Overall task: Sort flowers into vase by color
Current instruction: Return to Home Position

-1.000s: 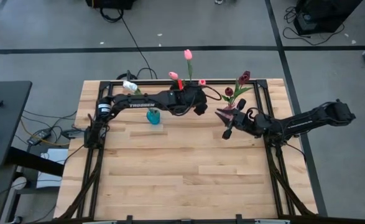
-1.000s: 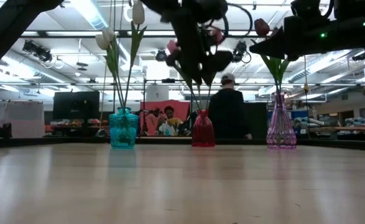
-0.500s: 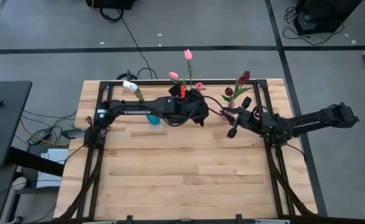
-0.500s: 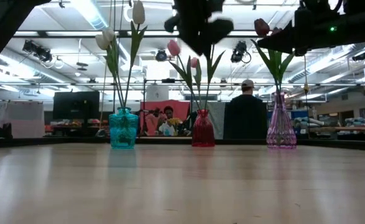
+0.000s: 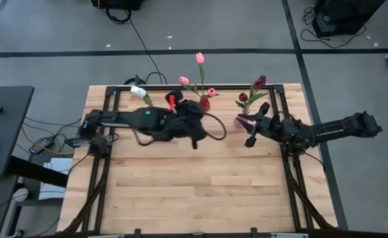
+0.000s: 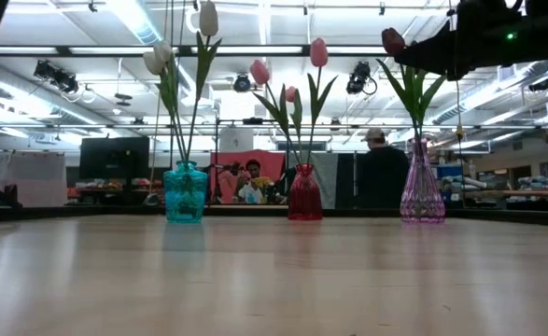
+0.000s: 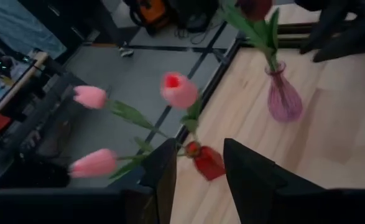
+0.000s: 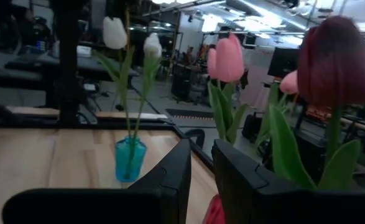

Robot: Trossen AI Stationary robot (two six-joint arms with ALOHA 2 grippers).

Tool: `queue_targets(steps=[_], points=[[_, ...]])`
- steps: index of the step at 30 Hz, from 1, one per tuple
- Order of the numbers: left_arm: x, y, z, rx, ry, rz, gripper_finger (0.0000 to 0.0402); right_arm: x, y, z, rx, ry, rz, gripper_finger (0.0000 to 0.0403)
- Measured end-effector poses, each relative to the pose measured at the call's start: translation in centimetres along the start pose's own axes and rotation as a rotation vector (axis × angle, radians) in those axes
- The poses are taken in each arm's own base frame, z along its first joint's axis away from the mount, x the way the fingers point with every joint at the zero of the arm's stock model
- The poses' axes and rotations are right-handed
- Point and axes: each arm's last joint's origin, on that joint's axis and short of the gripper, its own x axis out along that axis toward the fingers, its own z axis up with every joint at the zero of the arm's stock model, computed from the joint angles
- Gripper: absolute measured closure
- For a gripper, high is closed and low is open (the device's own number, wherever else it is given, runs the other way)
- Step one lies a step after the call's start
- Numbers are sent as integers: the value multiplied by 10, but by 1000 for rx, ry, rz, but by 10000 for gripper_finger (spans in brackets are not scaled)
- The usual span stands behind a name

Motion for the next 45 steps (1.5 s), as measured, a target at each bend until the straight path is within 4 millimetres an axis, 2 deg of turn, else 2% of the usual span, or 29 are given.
queue_targets(steps=[3,7,12,17,21,27,35,40,42,45], points=[[-20,8,-3,-4,-25,-14,272,-1,0,0,6,-5,24,322],[-36,10,-20,-1,-46,-49,286,-1,2,0,4,-8,63,322],[-63,10,-58,-69,-126,-131,307,0,2,-1,0,-4,74,322],[-89,2,-102,-56,-363,-290,319,1,0,-3,-41,7,57,322],[-84,3,-143,-26,-532,-415,321,3,-4,-6,-91,45,0,322],[-63,21,-193,1,-667,-458,321,2,-11,-10,-117,105,-176,322],[-56,38,-239,38,-687,-530,321,-11,-15,12,-64,-28,-227,322],[-59,57,-273,-57,-747,-570,321,-31,-26,19,6,-39,-377,322],[-62,64,-283,-111,-808,-598,321,-38,-29,18,16,-38,-363,322],[-64,72,-296,-178,-903,-626,321,-46,-28,15,78,-65,-222,322]])
